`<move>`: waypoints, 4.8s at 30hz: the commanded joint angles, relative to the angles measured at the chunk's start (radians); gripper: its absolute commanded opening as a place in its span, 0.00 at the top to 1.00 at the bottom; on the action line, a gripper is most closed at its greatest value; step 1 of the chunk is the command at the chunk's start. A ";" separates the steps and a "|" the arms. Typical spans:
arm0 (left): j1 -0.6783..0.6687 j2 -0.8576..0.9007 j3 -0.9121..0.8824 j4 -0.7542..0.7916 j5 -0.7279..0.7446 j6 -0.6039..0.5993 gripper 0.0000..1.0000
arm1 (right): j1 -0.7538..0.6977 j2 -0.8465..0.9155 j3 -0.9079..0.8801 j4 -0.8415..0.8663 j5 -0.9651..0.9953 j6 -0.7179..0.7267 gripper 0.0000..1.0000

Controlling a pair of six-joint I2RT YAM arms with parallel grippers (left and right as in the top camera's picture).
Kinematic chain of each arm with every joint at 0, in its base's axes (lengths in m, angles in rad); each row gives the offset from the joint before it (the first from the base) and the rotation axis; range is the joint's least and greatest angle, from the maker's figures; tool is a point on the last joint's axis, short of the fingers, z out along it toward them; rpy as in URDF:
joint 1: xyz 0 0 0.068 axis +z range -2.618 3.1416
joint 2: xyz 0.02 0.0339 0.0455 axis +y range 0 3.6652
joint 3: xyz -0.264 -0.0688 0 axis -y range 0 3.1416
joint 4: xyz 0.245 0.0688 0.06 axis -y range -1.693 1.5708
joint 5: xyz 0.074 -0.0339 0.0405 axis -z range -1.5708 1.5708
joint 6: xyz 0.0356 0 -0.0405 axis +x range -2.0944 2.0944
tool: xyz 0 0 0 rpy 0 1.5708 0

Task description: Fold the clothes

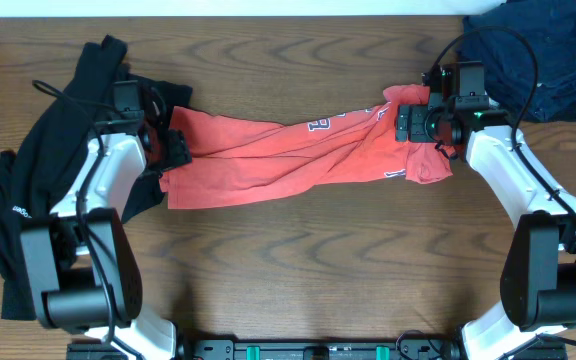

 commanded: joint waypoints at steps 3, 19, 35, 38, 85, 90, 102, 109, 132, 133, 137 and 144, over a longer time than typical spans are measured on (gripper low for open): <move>0.000 0.060 0.022 -0.016 0.066 0.059 0.34 | 0.004 -0.026 0.007 -0.004 -0.003 -0.020 0.06; -0.002 0.065 0.022 -0.007 0.114 0.002 0.81 | 0.005 -0.026 0.007 0.002 -0.003 -0.020 0.06; 0.007 0.065 0.022 0.013 0.083 -0.016 0.76 | 0.005 -0.026 0.007 0.000 -0.003 -0.027 0.05; 0.007 0.069 0.022 0.017 0.082 -0.015 0.72 | 0.005 -0.026 0.007 -0.001 -0.003 -0.027 0.05; -0.295 -0.033 0.053 0.120 0.063 -0.150 0.94 | 0.002 -0.026 0.007 -0.013 -0.003 -0.027 0.06; -0.303 -0.032 0.053 0.127 0.106 -0.152 0.94 | 0.002 -0.026 0.007 -0.012 -0.003 -0.027 0.06; -0.138 -0.033 0.053 0.036 0.107 -0.376 0.94 | 0.002 -0.026 0.007 -0.019 -0.003 -0.028 0.06; -0.101 -0.029 0.034 -0.014 0.070 -0.315 0.78 | 0.002 -0.026 0.007 -0.019 -0.003 -0.027 0.06; -0.038 0.208 0.026 -0.009 -0.021 -0.244 0.47 | 0.002 -0.026 0.007 -0.024 -0.003 -0.036 0.06; -0.038 0.219 0.026 -0.007 -0.022 -0.223 0.45 | 0.002 -0.026 0.007 -0.024 -0.003 -0.036 0.06; -0.038 0.254 0.025 -0.005 -0.022 -0.155 0.40 | 0.002 -0.026 0.007 -0.023 -0.003 -0.036 0.06; -0.037 0.300 0.025 -0.005 -0.020 -0.098 0.28 | 0.002 -0.026 0.007 -0.020 -0.003 -0.036 0.06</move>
